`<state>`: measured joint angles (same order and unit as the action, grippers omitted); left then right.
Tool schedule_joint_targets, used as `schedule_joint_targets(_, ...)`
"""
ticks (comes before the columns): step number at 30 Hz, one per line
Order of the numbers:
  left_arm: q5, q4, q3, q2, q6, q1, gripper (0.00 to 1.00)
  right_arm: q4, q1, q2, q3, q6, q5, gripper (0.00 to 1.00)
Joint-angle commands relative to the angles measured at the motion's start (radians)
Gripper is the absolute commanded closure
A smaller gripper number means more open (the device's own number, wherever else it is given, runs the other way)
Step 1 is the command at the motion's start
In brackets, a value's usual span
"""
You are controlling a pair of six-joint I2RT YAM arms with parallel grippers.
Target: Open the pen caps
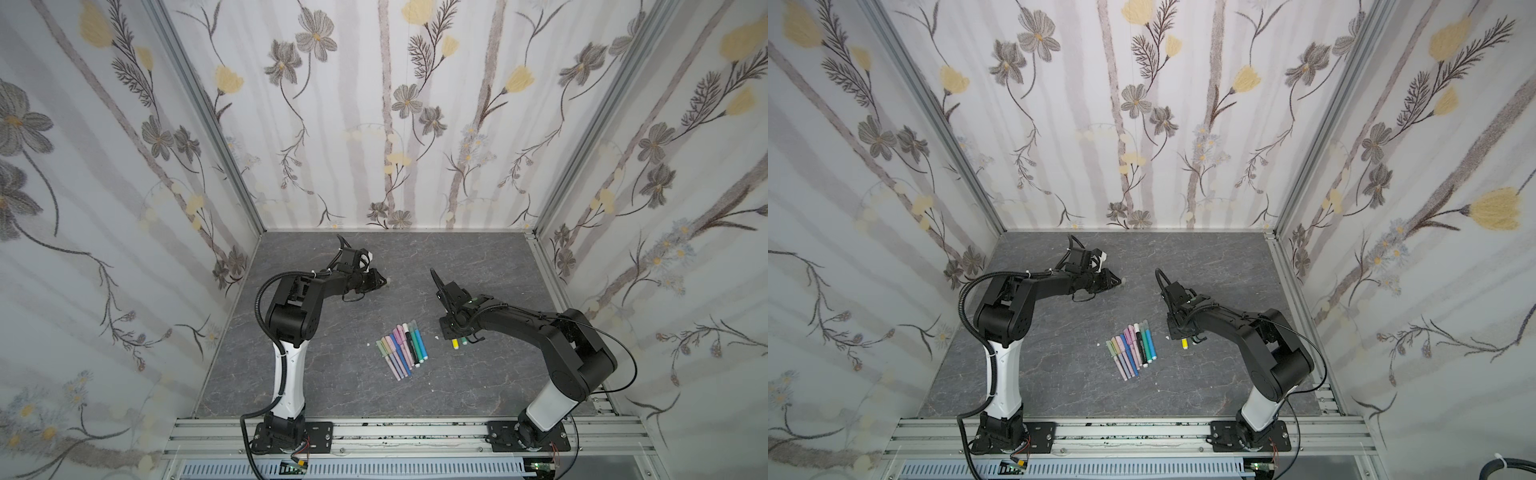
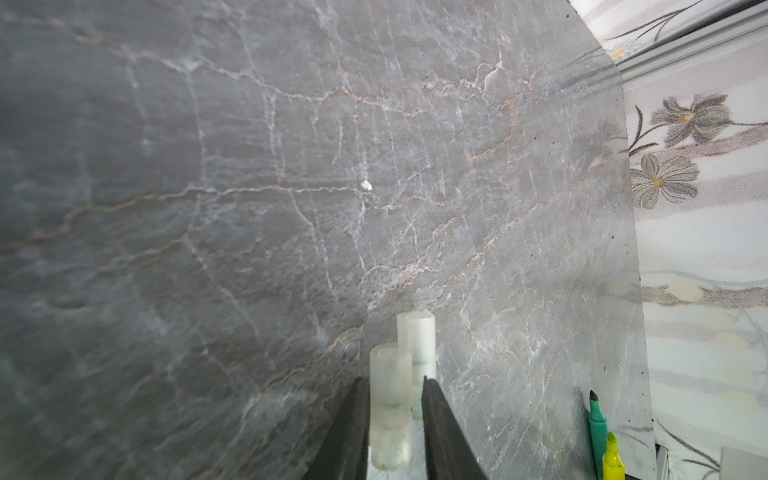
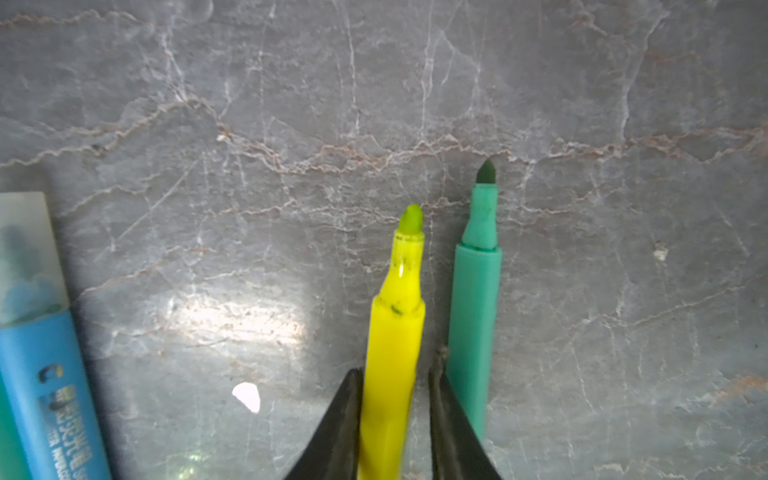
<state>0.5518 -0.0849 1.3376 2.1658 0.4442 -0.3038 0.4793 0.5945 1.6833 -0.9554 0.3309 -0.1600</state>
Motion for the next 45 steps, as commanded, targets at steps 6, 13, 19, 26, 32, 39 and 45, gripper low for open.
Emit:
schedule_joint_targets(6,-0.013,0.054,-0.024,-0.031,0.014,0.001,0.73,0.004,0.004,-0.002,-0.002,0.004,-0.038,0.65)
schedule_joint_targets(13,0.003,0.037,-0.07,-0.085,0.034,0.002,0.73,0.01,0.004,-0.009,-0.002,-0.003,-0.057,0.61)
schedule_joint_targets(19,0.013,0.044,-0.082,-0.126,0.047,0.003,0.73,0.012,0.005,-0.02,-0.009,-0.009,-0.048,0.62)
schedule_joint_targets(26,0.019,0.07,-0.096,-0.179,0.05,0.003,0.73,-0.025,0.007,-0.07,0.018,-0.007,0.012,0.64)
schedule_joint_targets(32,0.048,0.084,-0.158,-0.302,0.052,-0.007,0.74,-0.031,0.007,-0.073,0.027,0.0,0.025,0.64)
schedule_joint_targets(39,0.048,0.183,-0.267,-0.513,-0.027,-0.137,0.76,-0.034,0.007,-0.053,0.024,-0.003,0.024,0.65)
schedule_joint_targets(45,0.008,0.175,-0.419,-0.65,-0.028,-0.27,0.76,-0.031,0.007,-0.043,0.027,-0.001,0.033,0.64)
